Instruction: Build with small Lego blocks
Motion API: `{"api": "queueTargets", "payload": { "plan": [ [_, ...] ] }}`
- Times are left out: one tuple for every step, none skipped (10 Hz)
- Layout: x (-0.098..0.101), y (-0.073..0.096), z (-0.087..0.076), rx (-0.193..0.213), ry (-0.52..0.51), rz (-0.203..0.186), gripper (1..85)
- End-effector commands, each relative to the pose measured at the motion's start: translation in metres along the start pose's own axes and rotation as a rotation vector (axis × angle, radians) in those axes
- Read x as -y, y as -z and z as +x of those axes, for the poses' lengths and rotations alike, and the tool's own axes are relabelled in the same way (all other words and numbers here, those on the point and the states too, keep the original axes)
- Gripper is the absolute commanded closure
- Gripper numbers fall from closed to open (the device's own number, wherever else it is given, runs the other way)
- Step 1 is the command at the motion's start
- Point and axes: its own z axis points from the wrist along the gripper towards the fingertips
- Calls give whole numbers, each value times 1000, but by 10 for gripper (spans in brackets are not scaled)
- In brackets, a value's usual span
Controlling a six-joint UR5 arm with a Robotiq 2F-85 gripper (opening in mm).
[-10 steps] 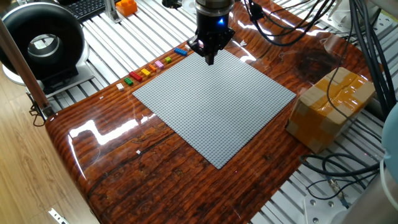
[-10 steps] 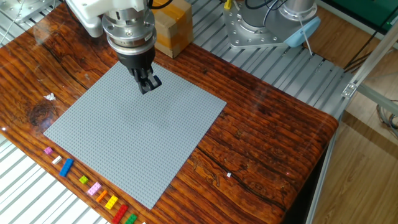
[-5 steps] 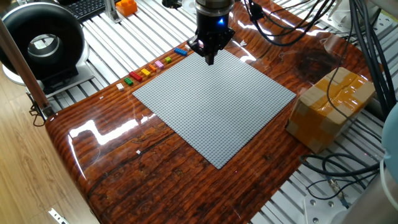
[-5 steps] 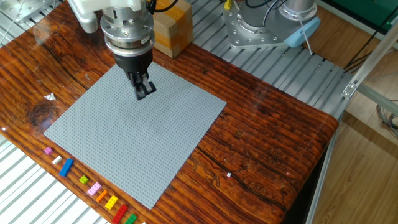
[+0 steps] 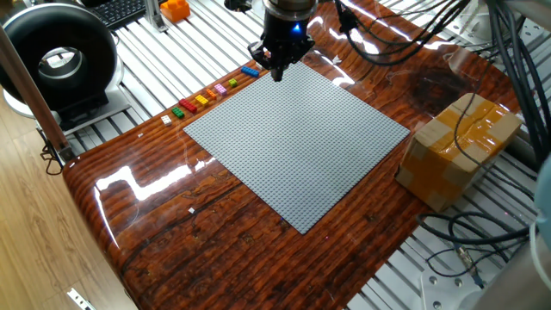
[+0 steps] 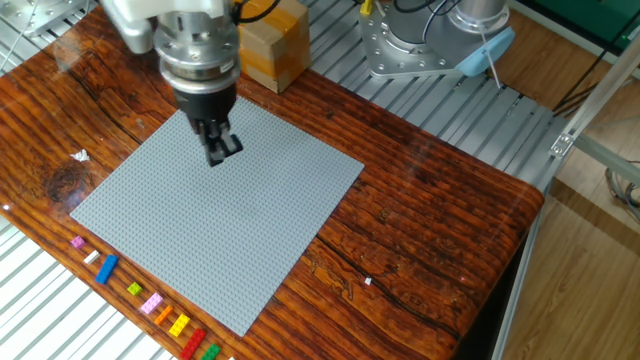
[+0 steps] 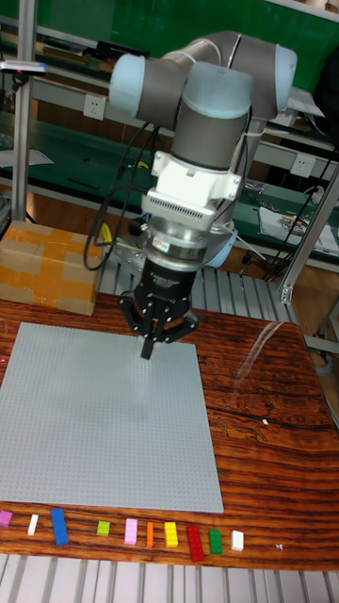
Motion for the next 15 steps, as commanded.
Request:
{"api": "queueTargets", "payload": {
  "plan": [
    [21, -15, -28, -28, 69, 6, 847],
    [24, -17, -33, -33, 69, 15, 847],
    [22, -22, -38, -30, 64, 25, 847],
    [15, -29, -44, -25, 56, 23, 847],
    [13, -33, -45, -27, 50, 23, 847],
    [7, -33, -40, -45, 39, -1, 847],
    [2, -33, -36, -60, 23, -17, 847],
    [2, -33, -36, -63, 6, -16, 847],
    [5, -33, -37, -58, -23, -5, 847],
    [5, -33, -39, -50, -63, -3, 847],
    [6, -33, -41, -42, -92, -2, 847],
    [5, -33, -44, -32, -106, -6, 847],
    [8, -33, -47, -18, -115, 7, 847],
    [12, -33, -62, 38, -105, 20, 847],
    [10, -33, -65, 51, -81, 11, 847]
  ]
}}
